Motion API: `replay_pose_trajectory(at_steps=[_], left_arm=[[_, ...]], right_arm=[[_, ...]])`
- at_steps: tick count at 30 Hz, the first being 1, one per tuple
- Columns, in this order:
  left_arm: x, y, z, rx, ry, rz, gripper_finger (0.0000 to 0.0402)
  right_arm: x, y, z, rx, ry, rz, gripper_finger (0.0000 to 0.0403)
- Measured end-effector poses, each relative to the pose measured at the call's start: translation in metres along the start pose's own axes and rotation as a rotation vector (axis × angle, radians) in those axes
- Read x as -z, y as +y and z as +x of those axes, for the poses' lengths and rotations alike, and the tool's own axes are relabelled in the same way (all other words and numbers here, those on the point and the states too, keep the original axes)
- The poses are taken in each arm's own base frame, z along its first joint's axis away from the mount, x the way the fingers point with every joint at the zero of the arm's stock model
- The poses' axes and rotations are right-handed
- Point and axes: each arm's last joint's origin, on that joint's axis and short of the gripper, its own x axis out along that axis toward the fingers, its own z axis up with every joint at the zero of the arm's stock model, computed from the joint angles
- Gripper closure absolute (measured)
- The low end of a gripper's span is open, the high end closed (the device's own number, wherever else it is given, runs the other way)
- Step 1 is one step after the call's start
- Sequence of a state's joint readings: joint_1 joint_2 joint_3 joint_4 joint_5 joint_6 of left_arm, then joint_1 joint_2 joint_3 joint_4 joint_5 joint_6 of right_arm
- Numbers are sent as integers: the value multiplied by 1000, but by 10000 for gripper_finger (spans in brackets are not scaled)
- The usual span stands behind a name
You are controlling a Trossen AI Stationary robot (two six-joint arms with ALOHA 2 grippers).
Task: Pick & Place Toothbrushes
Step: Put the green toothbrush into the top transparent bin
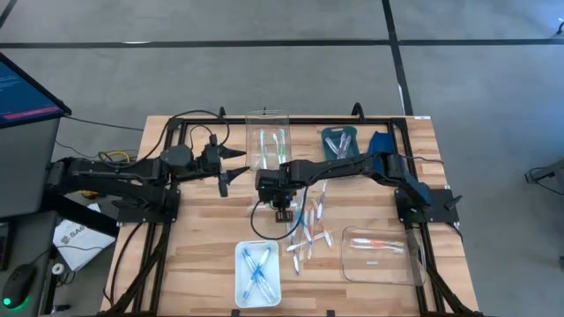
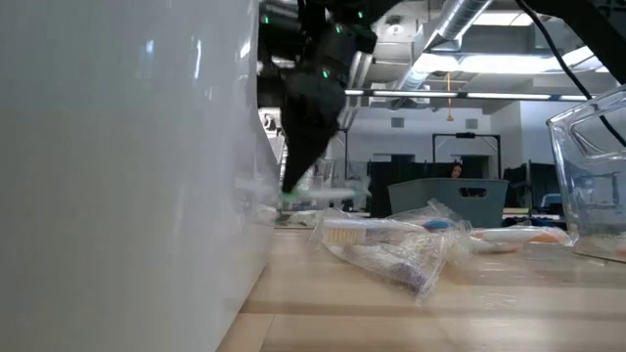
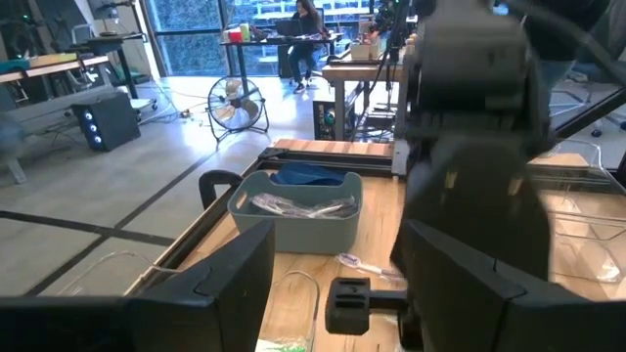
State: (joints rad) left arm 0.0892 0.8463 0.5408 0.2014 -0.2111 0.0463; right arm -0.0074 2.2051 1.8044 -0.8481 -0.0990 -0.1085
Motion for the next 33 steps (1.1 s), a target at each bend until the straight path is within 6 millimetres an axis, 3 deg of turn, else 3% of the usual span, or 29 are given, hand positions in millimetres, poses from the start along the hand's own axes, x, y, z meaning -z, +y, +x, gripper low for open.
replay_pose_trajectory(at_steps=[10, 15, 24, 29, 33], left_arm=[[-3, 8, -19, -126, 25, 29, 183], [-8, 12, -35, -133, -11, -3, 183], [-16, 15, -50, -133, -78, -99, 183], [-16, 16, -55, -122, -82, -102, 183], [-18, 17, -61, -111, -106, -116, 183]], right_arm=[[-26, 2, -54, 7, -56, -31, 403], [-33, -12, -85, 22, -81, 4, 403], [-34, -86, -159, 99, -311, 370, 403], [-14, -135, -169, 127, -337, 636, 403], [-1, -163, -171, 118, -348, 901, 403]])
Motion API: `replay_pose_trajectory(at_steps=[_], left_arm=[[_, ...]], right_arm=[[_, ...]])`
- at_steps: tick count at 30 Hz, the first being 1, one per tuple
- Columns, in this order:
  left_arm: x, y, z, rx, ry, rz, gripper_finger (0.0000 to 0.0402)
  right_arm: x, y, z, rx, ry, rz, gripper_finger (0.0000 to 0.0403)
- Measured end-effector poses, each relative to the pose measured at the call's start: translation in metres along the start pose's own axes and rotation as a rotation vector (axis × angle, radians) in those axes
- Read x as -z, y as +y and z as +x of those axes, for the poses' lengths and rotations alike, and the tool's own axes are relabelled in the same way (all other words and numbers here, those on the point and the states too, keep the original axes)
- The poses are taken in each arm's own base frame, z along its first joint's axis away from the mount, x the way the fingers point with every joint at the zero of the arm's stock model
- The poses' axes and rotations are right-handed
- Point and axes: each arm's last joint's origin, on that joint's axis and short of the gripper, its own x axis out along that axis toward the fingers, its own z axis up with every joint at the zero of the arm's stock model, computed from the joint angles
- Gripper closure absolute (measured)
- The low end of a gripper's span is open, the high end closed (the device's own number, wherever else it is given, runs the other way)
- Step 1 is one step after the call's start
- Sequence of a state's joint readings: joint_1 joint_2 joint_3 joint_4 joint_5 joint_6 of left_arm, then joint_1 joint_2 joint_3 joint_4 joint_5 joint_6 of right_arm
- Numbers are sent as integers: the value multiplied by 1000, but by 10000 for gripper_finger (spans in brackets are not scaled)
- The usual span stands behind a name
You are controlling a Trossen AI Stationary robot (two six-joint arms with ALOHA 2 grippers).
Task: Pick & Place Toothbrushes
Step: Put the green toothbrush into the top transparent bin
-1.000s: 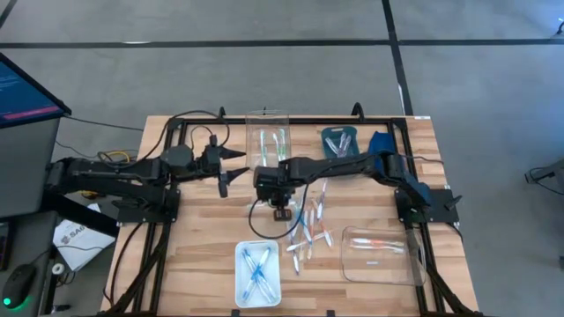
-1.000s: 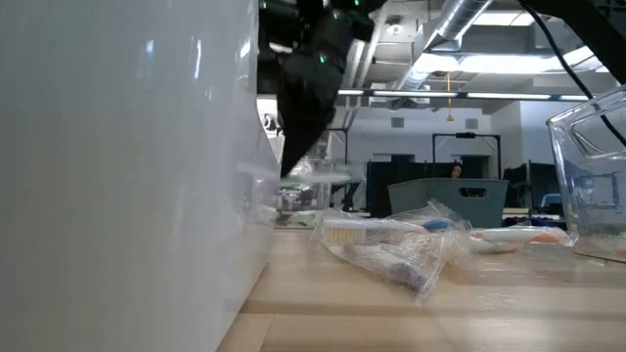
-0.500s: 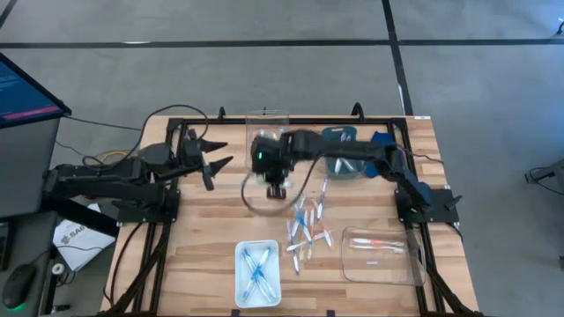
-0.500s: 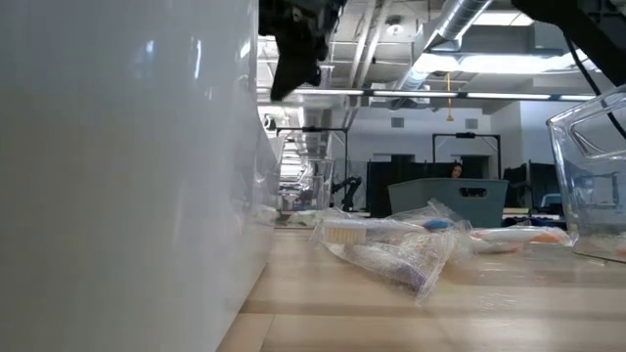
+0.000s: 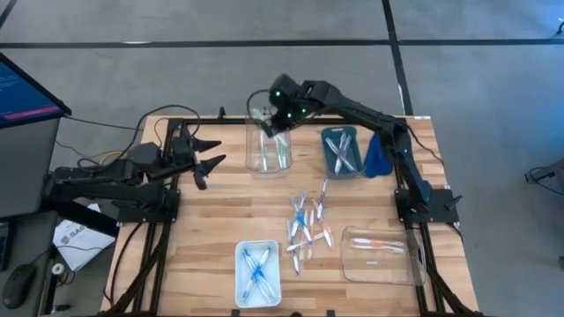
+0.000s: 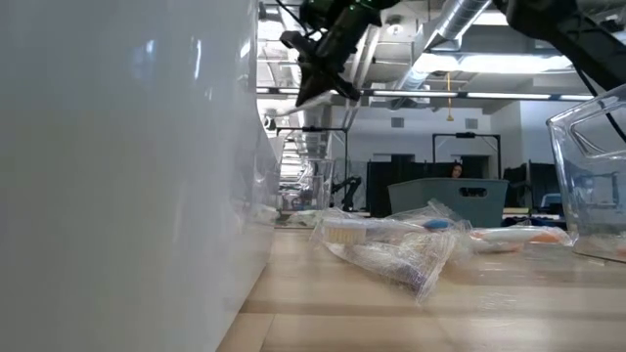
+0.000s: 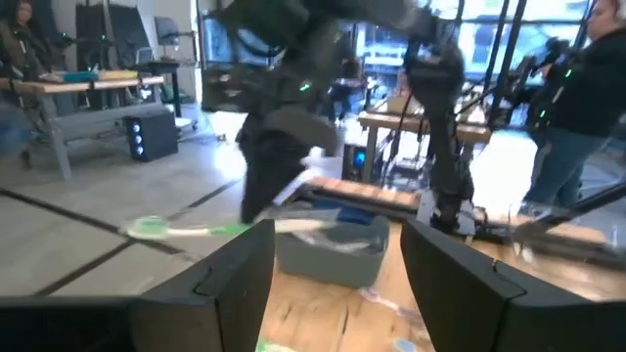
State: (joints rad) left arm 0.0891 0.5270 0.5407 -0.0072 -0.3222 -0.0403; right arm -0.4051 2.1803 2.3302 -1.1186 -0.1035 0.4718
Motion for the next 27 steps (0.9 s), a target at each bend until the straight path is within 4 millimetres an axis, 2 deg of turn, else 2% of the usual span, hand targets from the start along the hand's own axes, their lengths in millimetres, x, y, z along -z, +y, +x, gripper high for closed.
replay_pose_trajectory(at_steps=[5, 9, 11, 15, 21, 24, 27], left_arm=[[-2, -1, -4, 89, -16, -30, 183], [-4, -2, -5, 116, -27, -34, 183], [-4, -2, -5, 116, -31, -35, 183], [-5, -2, -5, 116, -40, -41, 183], [-5, -3, -5, 168, -38, -84, 183], [-5, -5, -5, 220, -35, -103, 183], [-5, -6, -5, 239, -33, -111, 183]], right_arm=[[-16, -15, -3, -25, -79, 213, 403], [-25, -20, -4, -46, -151, 339, 403], [-25, -17, 10, 6, -185, 366, 403], [-15, -19, 49, 69, -105, 414, 403], [-6, -38, 97, 154, -7, 489, 403], [1, -43, 109, 199, 48, 502, 403], [7, -40, 109, 244, 71, 489, 403]])
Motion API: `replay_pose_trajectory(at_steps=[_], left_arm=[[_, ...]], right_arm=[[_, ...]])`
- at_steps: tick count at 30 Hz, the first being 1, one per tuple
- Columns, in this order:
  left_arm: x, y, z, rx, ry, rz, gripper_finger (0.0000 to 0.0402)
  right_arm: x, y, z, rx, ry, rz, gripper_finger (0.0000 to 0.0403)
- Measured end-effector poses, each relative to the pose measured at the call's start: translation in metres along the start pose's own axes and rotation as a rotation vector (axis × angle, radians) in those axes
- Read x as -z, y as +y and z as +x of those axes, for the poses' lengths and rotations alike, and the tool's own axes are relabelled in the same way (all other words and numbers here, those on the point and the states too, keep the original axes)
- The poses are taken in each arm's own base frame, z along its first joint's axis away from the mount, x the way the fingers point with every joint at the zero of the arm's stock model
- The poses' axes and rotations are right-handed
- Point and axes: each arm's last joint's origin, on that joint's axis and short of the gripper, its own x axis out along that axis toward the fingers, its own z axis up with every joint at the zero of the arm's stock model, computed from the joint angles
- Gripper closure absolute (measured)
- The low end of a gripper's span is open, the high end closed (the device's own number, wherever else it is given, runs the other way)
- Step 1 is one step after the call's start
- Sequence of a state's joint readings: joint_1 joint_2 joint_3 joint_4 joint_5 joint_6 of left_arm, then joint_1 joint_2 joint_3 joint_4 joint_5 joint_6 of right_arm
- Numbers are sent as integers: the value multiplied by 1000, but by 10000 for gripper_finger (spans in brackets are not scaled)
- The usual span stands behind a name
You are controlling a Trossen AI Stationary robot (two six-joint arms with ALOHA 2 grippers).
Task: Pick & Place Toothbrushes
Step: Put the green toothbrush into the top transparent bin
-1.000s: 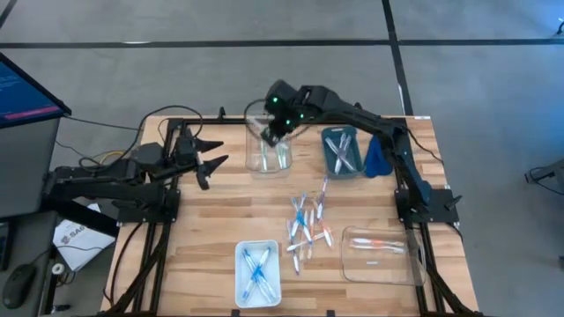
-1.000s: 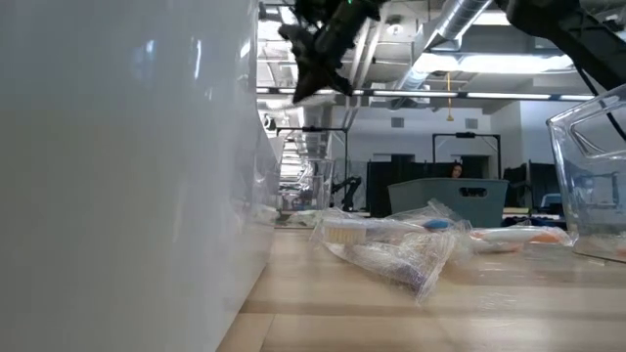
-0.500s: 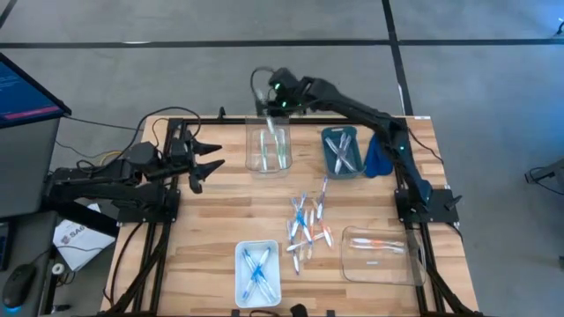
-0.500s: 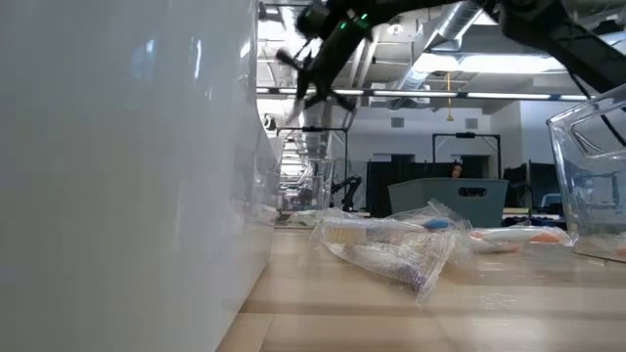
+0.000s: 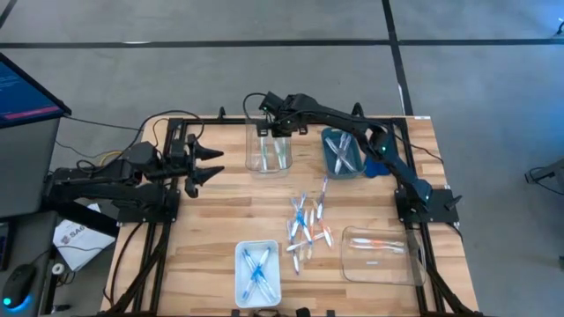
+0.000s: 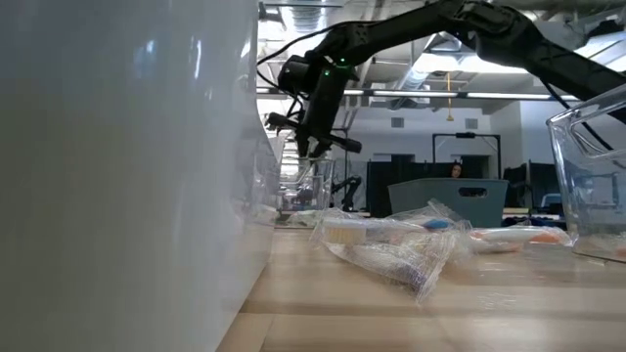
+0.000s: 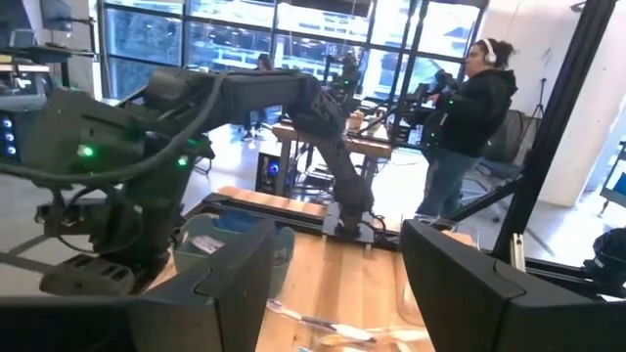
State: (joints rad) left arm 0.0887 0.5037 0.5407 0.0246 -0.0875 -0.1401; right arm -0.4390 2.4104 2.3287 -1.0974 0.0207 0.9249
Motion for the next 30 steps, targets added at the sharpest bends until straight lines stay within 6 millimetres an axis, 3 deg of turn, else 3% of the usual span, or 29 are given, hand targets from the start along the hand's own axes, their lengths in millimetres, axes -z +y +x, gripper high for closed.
replay_pose_trajectory(at_steps=[20, 30], left_arm=[[1, -19, -3, 153, 6, -64, 183], [-3, -34, -7, 277, -29, -82, 183]], right_arm=[[26, -1, -2, 196, 14, -15, 403], [40, 2, 47, 257, 17, -32, 403]])
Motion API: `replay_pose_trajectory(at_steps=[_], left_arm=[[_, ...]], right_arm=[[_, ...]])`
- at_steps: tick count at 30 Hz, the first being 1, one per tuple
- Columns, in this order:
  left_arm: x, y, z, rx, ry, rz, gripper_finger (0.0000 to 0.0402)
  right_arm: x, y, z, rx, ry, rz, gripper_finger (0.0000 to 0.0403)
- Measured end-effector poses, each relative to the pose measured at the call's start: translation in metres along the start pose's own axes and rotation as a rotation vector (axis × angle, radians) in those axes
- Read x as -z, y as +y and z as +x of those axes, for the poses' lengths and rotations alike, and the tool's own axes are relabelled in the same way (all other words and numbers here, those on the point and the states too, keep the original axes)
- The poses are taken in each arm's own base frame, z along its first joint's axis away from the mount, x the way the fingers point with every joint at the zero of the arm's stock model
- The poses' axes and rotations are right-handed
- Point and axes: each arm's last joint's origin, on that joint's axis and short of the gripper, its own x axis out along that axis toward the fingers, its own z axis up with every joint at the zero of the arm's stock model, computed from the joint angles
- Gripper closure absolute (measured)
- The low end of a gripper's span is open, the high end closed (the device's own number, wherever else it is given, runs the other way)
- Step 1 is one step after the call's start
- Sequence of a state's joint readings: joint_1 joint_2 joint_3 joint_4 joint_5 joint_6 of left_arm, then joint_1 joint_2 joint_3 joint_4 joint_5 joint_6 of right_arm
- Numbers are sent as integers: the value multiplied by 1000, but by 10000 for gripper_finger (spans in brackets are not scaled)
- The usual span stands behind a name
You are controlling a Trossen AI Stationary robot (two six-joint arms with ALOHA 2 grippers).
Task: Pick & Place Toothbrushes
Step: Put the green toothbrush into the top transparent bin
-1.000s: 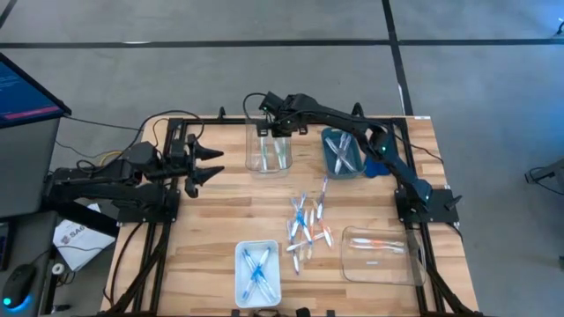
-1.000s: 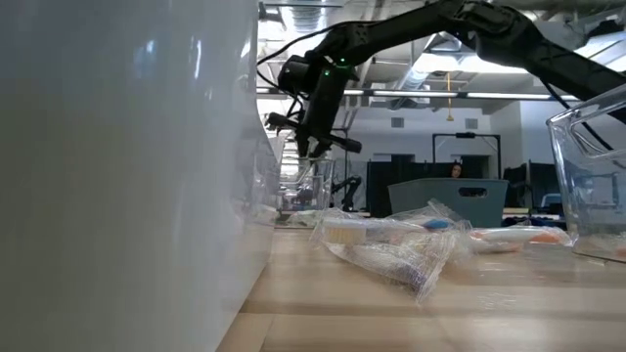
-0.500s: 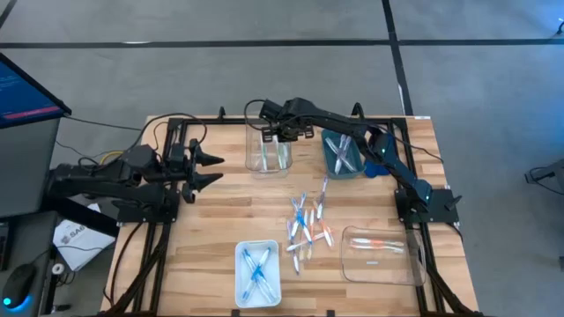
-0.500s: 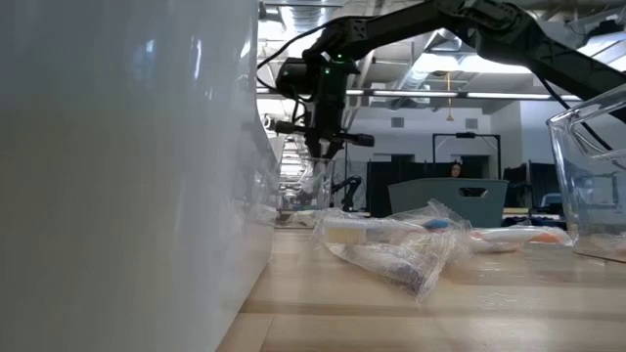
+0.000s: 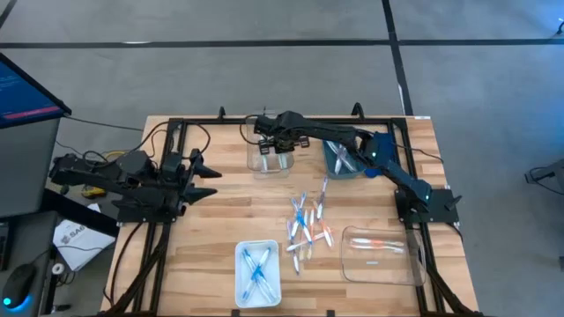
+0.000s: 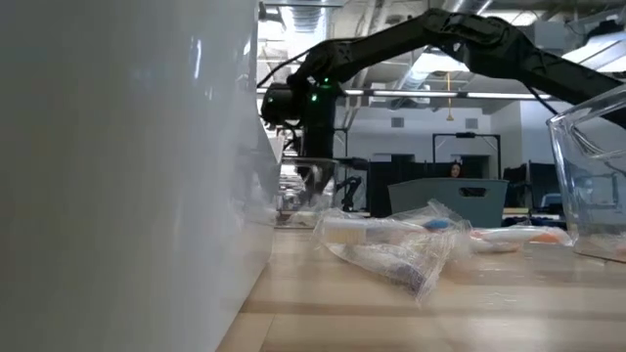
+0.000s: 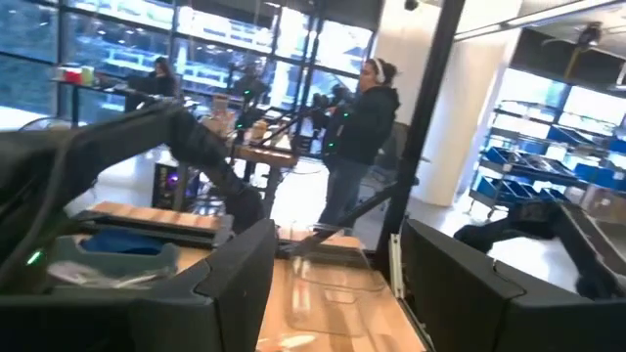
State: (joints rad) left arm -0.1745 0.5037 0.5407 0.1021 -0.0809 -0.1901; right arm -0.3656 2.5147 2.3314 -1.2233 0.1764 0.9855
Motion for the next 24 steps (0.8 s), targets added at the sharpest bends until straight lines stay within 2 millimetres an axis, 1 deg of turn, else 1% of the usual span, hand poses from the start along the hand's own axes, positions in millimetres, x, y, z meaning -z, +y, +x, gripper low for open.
replay_pose_trajectory(at_steps=[2, 5, 9, 13, 17, 21, 24], left_arm=[[0, -1, 0, 10, -5, 9, 183], [-1, -2, 0, 16, -13, 23, 183], [-2, -2, 0, 14, -19, 24, 183], [-2, -2, 0, 14, -24, 23, 183], [-2, -2, 0, 15, -25, 23, 183], [-2, -2, 0, 15, -25, 23, 183], [-2, -2, 0, 15, -25, 23, 183]], right_arm=[[0, 0, 1, 10, -9, -6, 403], [-5, -3, -3, 0, -12, -5, 403], [-6, -4, -1, 7, -5, -12, 403], [-4, -4, -1, 9, 2, -27, 389], [-2, -3, -2, -3, 23, -45, 353], [-2, -3, -2, -5, 22, -63, 303], [-2, -3, -7, -12, 22, -83, 262]])
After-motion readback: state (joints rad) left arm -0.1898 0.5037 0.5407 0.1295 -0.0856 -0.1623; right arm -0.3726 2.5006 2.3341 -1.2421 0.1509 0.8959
